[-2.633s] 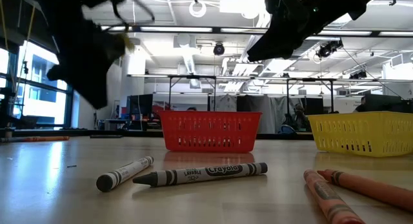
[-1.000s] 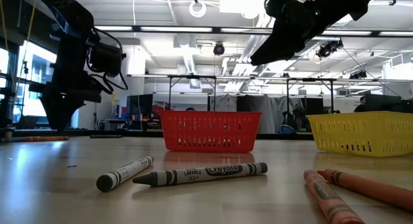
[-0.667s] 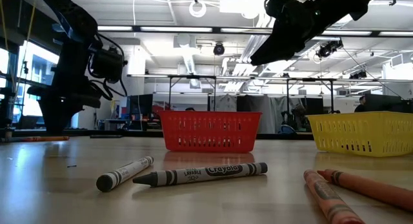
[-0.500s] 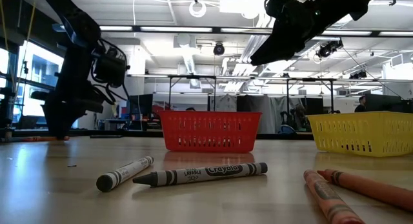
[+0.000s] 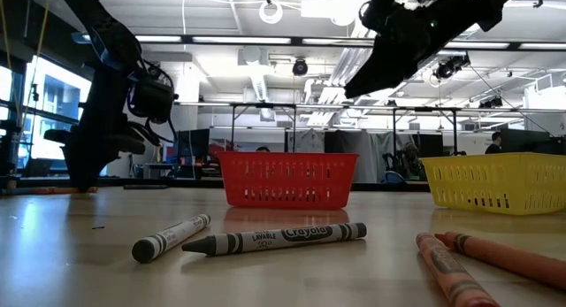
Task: Sort crayons
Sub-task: Put the orange crayon into the orange bin
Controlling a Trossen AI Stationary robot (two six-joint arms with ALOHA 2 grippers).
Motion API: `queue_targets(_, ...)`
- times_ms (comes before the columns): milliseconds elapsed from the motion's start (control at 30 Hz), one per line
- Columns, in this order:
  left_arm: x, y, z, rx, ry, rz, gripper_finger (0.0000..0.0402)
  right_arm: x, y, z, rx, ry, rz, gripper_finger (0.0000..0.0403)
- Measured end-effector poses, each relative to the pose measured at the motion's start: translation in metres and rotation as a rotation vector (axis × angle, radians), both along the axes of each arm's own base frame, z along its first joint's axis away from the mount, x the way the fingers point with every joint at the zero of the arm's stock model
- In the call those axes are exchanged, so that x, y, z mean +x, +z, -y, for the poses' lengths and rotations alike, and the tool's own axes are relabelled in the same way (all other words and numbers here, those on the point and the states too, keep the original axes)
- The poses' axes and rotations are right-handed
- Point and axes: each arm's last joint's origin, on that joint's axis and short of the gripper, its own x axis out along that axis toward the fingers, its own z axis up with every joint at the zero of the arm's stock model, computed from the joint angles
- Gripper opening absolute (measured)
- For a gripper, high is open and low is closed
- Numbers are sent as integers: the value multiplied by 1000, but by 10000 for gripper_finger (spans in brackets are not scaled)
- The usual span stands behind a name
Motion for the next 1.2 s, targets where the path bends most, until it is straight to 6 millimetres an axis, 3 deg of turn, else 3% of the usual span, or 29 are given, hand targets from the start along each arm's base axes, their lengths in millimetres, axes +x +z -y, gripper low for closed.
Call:
queue_targets(100, -1, 0, 1, -15, 1, -12, 7, 4, -8, 0, 1, 0, -34, 140)
queue_targets(367, -4, 10, 4, -16, -19, -10, 3, 9, -20, 1, 2, -3, -82, 140)
queue_targets(667, 6, 68, 15, 184, -45, 207, 1, 8, -19, 14, -45, -16, -83, 140)
queue_targets(967, 20, 121, 51, 372, -100, 557, 0, 4, -17, 51, -85, -123, -77, 140)
queue_targets(1200, 38, 136, 77, 455, -187, 754, 0, -6, -15, 85, -53, -280, -49, 140)
